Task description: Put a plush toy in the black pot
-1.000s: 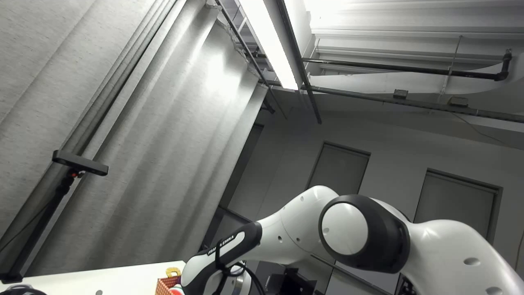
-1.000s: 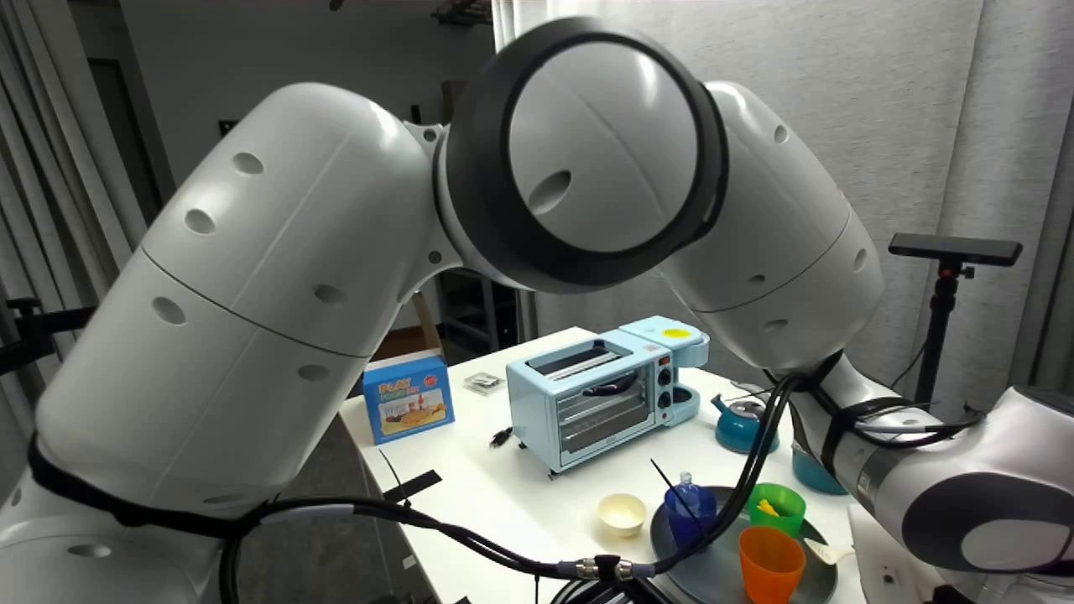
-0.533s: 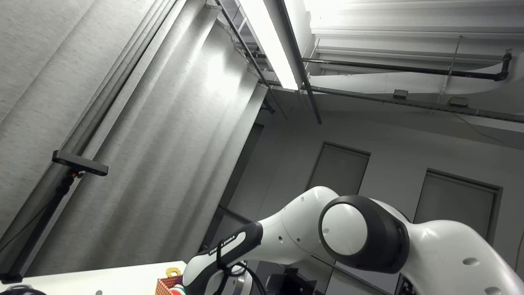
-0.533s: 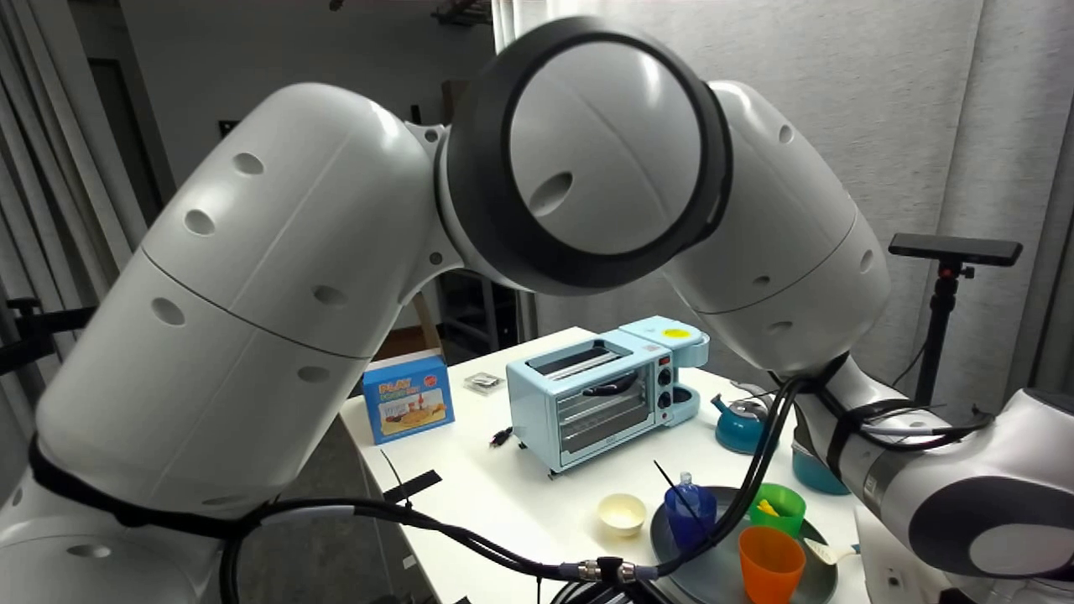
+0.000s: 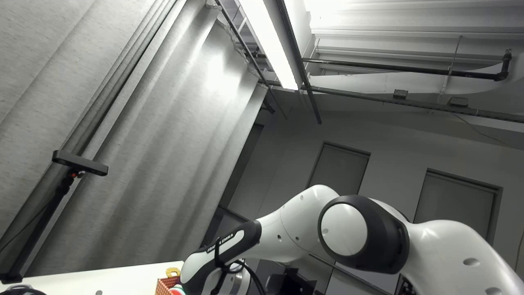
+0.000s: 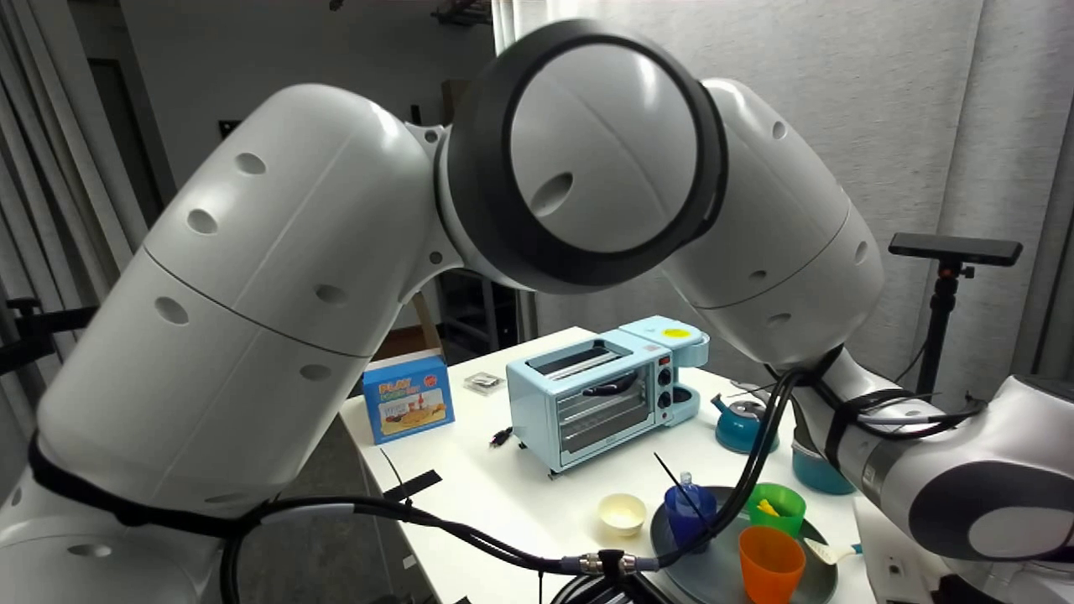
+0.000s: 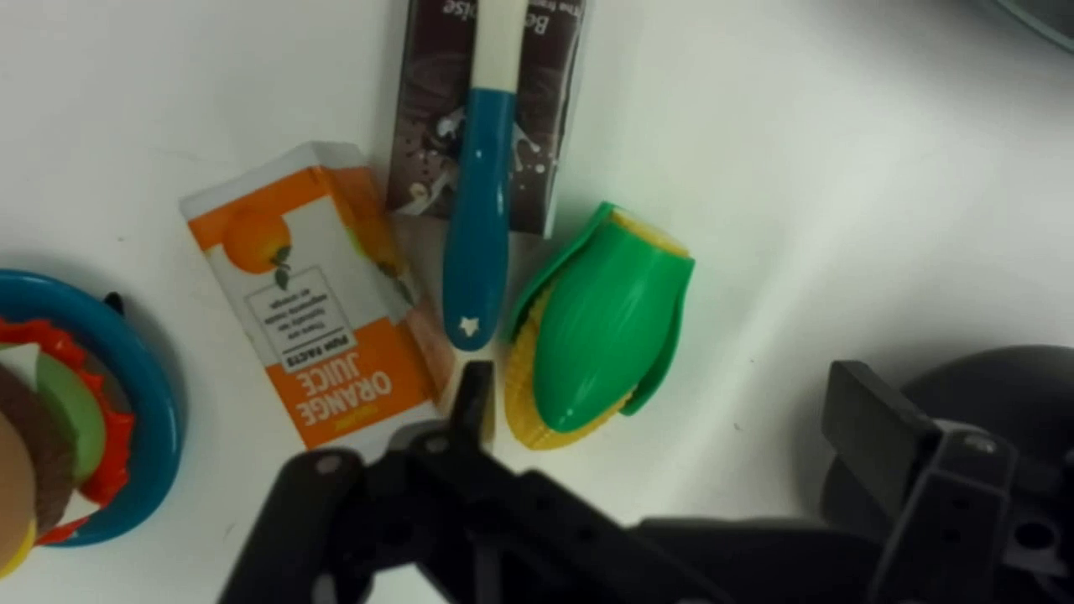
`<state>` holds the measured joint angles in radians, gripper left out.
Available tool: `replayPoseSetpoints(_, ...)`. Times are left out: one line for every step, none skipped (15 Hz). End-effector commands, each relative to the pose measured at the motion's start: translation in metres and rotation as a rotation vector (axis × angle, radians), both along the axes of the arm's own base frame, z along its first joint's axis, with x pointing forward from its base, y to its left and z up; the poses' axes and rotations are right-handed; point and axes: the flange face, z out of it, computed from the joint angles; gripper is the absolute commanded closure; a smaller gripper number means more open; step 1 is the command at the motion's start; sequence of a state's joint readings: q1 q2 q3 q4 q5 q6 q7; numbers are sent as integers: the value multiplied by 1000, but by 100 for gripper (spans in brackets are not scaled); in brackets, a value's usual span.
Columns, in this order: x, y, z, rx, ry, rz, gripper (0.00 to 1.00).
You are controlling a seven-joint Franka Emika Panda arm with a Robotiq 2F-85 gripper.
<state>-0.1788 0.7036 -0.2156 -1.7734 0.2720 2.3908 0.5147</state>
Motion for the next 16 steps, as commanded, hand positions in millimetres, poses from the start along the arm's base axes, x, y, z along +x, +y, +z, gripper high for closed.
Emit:
replayPoseSetpoints(12,4,-1,-10,25,-1,0)
replayPoseSetpoints(11,4,-3,-7,27,-2,0)
replayPoseSetpoints(10,5,-5,-4,30,-3,0)
replayPoseSetpoints(9,7,-8,0,34,-6,0)
replayPoseSetpoints(7,7,-10,3,36,-9,0)
replayPoseSetpoints(5,7,-13,5,40,-13,0)
replayPoseSetpoints(4,6,-15,7,43,-15,0)
replayPoseSetpoints(1,1,-17,8,46,-19,0)
replayPoseSetpoints(-1,-1,-19,6,49,-20,0)
replayPoseSetpoints(-3,-3,-20,5,53,-21,1)
replayPoseSetpoints(-4,-5,-21,2,57,-23,20)
replayPoseSetpoints(-6,-7,-22,-1,60,-25,25)
replayPoseSetpoints(-7,-10,-22,-4,63,-26,29)
replayPoseSetpoints(-9,-12,-23,-7,65,-28,36)
replayPoseSetpoints(-10,-14,-22,-9,66,-30,45)
replayPoseSetpoints(-11,-16,-21,-11,67,-32,52)
